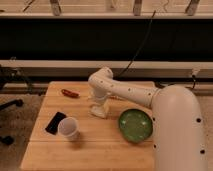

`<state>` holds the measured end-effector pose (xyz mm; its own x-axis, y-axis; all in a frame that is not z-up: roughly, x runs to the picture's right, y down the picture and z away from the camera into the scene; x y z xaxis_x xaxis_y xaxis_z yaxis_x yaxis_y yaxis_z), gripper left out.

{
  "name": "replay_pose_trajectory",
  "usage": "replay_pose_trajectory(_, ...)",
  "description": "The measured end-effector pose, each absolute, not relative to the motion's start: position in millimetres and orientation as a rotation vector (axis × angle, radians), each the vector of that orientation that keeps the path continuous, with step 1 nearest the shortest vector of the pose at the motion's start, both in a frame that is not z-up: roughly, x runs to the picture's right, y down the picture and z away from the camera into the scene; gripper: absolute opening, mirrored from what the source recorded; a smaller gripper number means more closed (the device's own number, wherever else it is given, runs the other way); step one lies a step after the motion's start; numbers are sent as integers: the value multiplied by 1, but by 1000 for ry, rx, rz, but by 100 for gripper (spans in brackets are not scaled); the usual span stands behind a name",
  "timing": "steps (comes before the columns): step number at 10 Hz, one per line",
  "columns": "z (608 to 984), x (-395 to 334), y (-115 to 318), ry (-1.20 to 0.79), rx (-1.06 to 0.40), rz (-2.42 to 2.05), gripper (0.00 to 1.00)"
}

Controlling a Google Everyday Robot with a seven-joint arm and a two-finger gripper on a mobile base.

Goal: Place the white sponge in the ceramic cup

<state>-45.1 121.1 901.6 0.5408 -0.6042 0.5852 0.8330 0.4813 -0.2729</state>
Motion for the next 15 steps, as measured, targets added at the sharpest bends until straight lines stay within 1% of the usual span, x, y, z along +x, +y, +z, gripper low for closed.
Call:
replay_pose_trajectory(5,912,-35,137,-403,-638,-935,79)
replay_pose_trajectory(6,912,-31,139,-394,-647,-937,73)
replay_pose_trajectory(7,913,-29,141,-389,-652,-938,66)
replay_pose_trajectory(11,905,-17,143,-376,-650,-935,24)
replay_pose_trajectory(13,891,-17,137,-390,-618,-932,4)
replay_pose_trajectory(14,883,-15,132,-393,-604,-930,1)
replay_pose_trajectory(15,866,-12,122,-395,-570,-932,0)
